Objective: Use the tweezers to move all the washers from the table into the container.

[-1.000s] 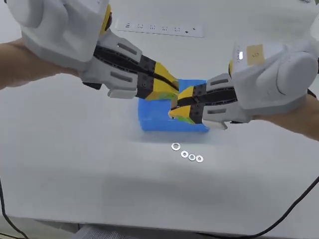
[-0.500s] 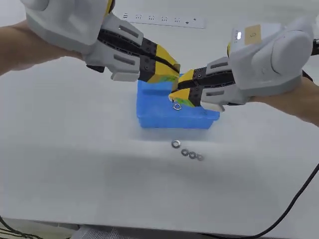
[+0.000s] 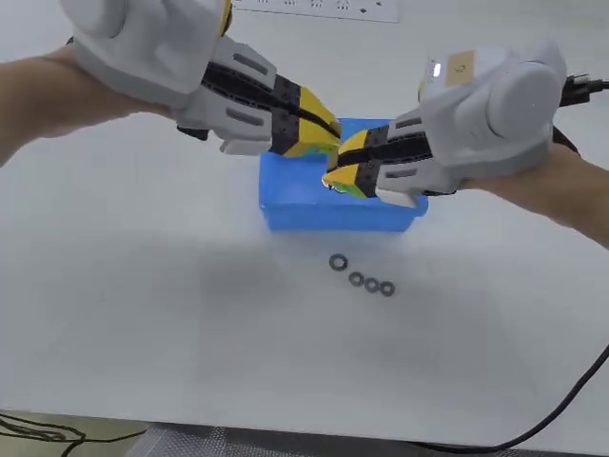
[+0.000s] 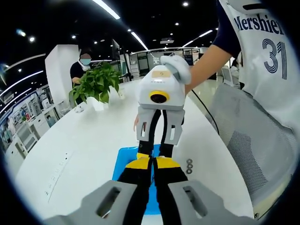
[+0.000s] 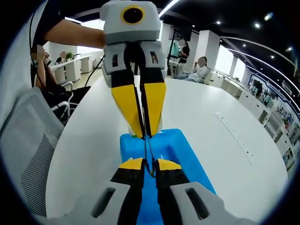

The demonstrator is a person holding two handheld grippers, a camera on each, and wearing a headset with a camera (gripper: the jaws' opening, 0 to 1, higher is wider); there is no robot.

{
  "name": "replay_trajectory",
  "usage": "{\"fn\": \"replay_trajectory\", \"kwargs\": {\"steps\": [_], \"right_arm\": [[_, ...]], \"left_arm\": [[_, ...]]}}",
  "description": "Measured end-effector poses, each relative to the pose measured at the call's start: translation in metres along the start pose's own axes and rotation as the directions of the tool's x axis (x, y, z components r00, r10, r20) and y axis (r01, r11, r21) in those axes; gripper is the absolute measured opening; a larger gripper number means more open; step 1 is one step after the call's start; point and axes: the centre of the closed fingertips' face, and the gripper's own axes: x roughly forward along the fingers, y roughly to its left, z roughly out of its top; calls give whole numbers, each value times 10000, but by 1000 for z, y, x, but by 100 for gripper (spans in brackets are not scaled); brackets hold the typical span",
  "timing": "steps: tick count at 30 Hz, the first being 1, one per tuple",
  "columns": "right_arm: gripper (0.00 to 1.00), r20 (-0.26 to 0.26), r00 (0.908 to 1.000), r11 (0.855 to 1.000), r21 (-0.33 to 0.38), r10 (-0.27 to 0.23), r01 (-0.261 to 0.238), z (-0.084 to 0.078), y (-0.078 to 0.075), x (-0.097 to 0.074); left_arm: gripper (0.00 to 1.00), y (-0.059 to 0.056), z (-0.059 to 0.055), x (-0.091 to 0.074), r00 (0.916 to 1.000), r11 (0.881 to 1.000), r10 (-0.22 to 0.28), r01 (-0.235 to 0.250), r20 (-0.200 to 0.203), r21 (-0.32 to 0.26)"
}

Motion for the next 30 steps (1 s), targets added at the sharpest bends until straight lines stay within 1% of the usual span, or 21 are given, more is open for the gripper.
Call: {"fn": "replay_trajectory", "kwargs": {"steps": [5, 8, 10, 11, 14, 16, 20, 24, 25, 26, 28, 30], "right_arm": [[10, -60, 10000, 9996, 291, 4, -2, -7, -3, 7], [10, -95, 9999, 9991, 427, 79, -75, -11, -3, 12], [10, -191, 9997, 9989, 453, 141, -132, -14, -2, 14], [10, -206, 9997, 9989, 450, 141, -132, -16, -2, 14], [10, -199, 9997, 9983, 554, 166, -155, -18, -1, 14], [10, -128, 9998, 9979, 632, 147, -139, -17, -2, 14], [10, -146, 9998, 9979, 629, 153, -143, -17, -2, 14], [12, -166, 9999, 9980, 626, -1, 11, -16, -3, 13], [12, -153, 9999, 9980, 623, -43, 53, -15, -4, 13], [12, -104, 9998, 9980, 605, -163, 169, -13, -5, 12], [13, 46, 9997, 9976, 661, -222, 218, -9, -5, 10], [14, 52, 9996, 9981, 557, -270, 266, -5, -5, 8]], "left_arm": [[5, 6, -11, 4, 9999, 9998, 112, -113, -55, -193], [5, 8, -17, 6, 9998, 9997, 80, -84, -172, -220], [5, 10, -23, 8, 9998, 9992, 70, -78, -191, -397], [5, 9, -22, 8, 9998, 9990, 76, -84, -180, -446], [5, 10, -27, 9, 9999, 9986, 84, -91, -133, -526], [5, 13, -27, 10, 9999, 9980, 132, -137, -86, -612], [5, 14, -28, 10, 9998, 9981, 142, -148, -104, -600], [5, 12, -28, 10, 9996, 9987, 170, -180, -207, -472], [5, 13, -28, 10, 9995, 9991, 231, -240, -234, -363], [5, 13, -27, 10, 9994, 9990, 252, -260, -243, -359], [5, 11, -26, 9, 9992, 9991, 273, -282, -276, -324], [5, 12, -23, 7, 9991, 9992, 331, -337, -258, -231]]}}
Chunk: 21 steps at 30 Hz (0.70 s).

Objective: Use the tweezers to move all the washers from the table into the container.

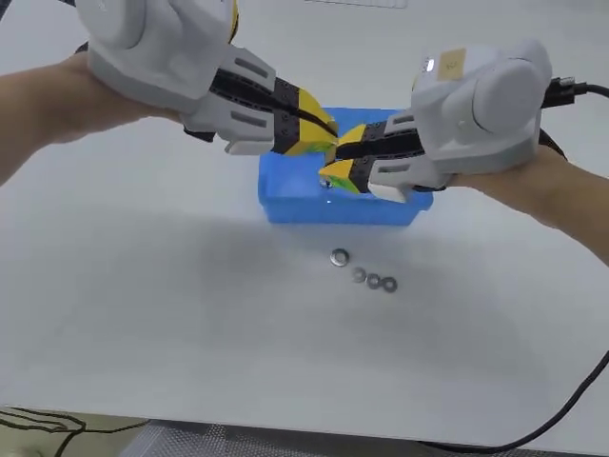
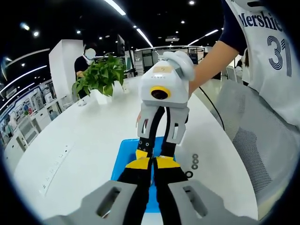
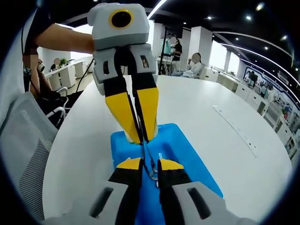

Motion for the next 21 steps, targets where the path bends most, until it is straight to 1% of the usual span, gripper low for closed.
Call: {"fn": "replay_trajectory", "kwargs": {"steps": [3, 8, 11, 14, 17, 21], "right_arm": [[14, 79, 9999, 9998, -162, -90, 91, 6, 0, -4], [15, 200, 9996, 9993, -333, -187, 194, 15, 3, -13], [15, 338, 9992, 9984, -501, -236, 253, 22, 6, -20], [15, 479, 9983, 9976, -592, -319, 347, 29, 10, -27], [15, 593, 9976, 9968, -687, -363, 403, 34, 15, -33], [15, 737, 9965, 9965, -711, -388, 441, 38, 23, -43]], "left_arm": [[5, 0, 7, -4, 9999, 9998, 125, -126, 91, 163], [5, -3, 17, -9, 9998, 9994, 108, -114, 193, 326], [5, -7, 28, -15, 9995, 9987, 96, -110, 294, 490], [5, -12, 36, -19, 9993, 9976, 86, -110, 356, 679], [5, -18, 44, -24, 9992, 9963, 23, -56, 391, 853], [5, -29, 54, -29, 9990, 9950, -85, 40, 449, 994]]}}
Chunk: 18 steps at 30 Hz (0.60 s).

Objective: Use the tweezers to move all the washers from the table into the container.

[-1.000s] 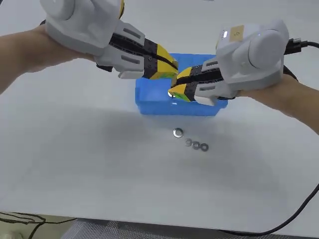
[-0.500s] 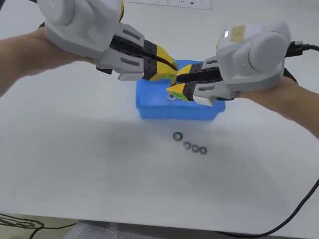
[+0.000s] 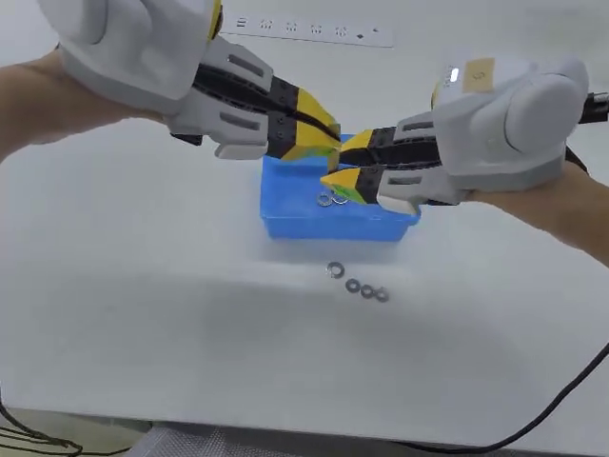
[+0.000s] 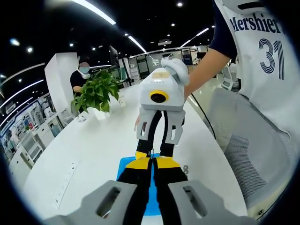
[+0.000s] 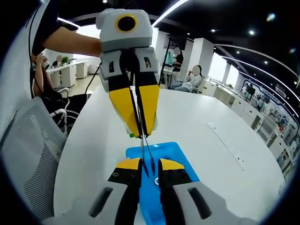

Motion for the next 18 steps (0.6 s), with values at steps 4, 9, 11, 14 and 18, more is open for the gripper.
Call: {"fn": "replay_trajectory", "kwargs": {"steps": [4, 9, 11, 14, 18], "right_arm": [[15, -14, 9999, 9998, -156, 128, -128, 3, 12, -8], [15, -21, 9997, 9995, -202, 234, -235, 3, 27, -15], [15, 4, 9996, 9994, -195, 283, -283, 2, 33, -17], [15, 56, 9993, 9993, -128, 357, -356, -1, 42, -18], [16, 2, 9992, 9992, 51, 405, -405, -7, 51, -18]], "left_arm": [[5, -12, 8, -1, 9999, 9999, -140, 140, 27, 95], [5, -29, 16, -1, 9994, 9993, -345, 345, 45, 157], [5, -36, 17, 0, 9991, 9990, -426, 425, 59, 125], [5, -46, 17, 1, 9986, 9986, -520, 521, 84, -105], [5, -57, 15, 3, 9980, 9977, -625, 626, 56, -248]]}}
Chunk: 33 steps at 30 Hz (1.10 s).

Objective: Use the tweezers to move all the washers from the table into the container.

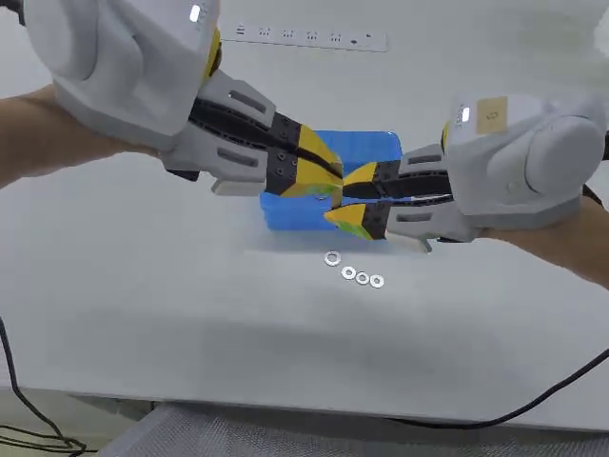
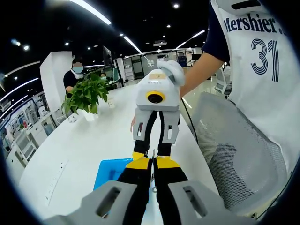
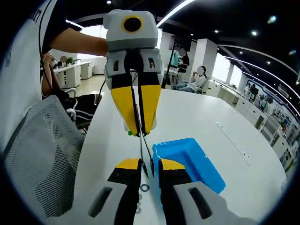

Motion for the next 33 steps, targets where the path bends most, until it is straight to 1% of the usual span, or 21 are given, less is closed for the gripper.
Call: {"fn": "replay_trajectory", "kwargs": {"steps": [3, 8, 16, 21, 25, 29, 33], "right_arm": [[16, -99, 9999, 10000, -18, 92, -92, -5, 7, 1], [16, -311, 9991, 9995, -84, 288, -290, -11, 14, 3], [17, -412, 9977, 9986, 11, 537, -537, -20, 19, 9], [17, -503, 9962, 9975, 121, 705, -700, -27, 22, 14], [16, -546, 9956, 9969, 227, 762, -751, -33, 22, 17], [16, -544, 9953, 9967, 225, 797, -786, -35, 22, 18], [16, -532, 9958, 9969, 299, 745, -730, -38, 18, 19]], "left_arm": [[5, -7, -2, 2, 10000, 9999, -98, 97, -14, -107], [5, -15, -6, 7, 9997, 9994, -220, 219, -46, -272], [5, -21, -14, 9, 9995, 9978, -319, 313, -88, -580], [5, -23, -24, 14, 9990, 9963, -431, 421, -121, -744], [5, -22, -28, 17, 9990, 9959, -430, 418, -136, -802], [5, -20, -31, 18, 9988, 9951, -479, 466, -137, -867], [5, -16, -34, 20, 9989, 9952, -449, 438, -106, -877]]}}
